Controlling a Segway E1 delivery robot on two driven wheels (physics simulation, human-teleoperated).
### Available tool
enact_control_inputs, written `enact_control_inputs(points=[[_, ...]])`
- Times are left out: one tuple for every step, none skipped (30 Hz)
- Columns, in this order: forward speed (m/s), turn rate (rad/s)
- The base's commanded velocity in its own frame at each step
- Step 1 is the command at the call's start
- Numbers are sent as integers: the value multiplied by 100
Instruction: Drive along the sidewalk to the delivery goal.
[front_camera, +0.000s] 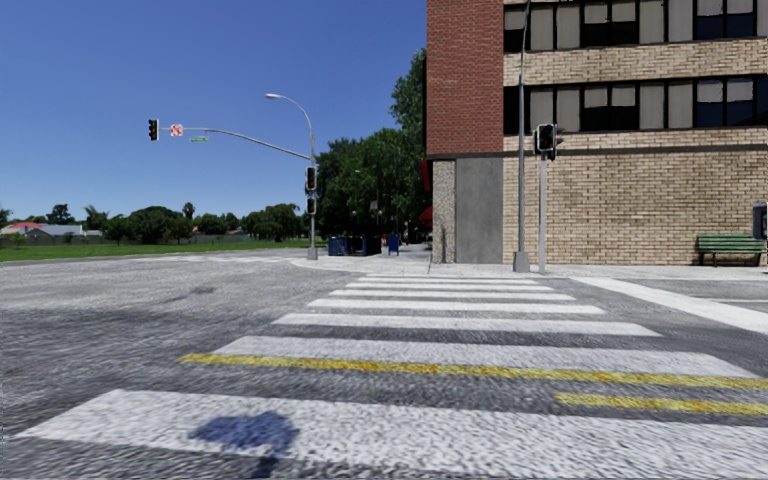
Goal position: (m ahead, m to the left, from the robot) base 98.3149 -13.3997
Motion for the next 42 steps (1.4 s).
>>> enact_control_inputs(points=[[197,0],[197,0],[197,0],[197,0],[197,0],[197,0],[197,0],[197,0],[197,0],[197,0],[197,0],[197,0],[197,0],[197,0],[197,0],[197,0],[197,0],[197,0],[197,0],[197,0],[197,-2],[197,-2],[197,-17],[197,-26],[197,-29],[197,-29],[197,-29],[197,-30],[197,-30],[197,-30],[197,-30],[197,-30],[197,-30],[197,-30],[197,-30],[197,-30],[197,-30],[197,-30],[197,-30],[197,-24],[197,0],[197,0]])
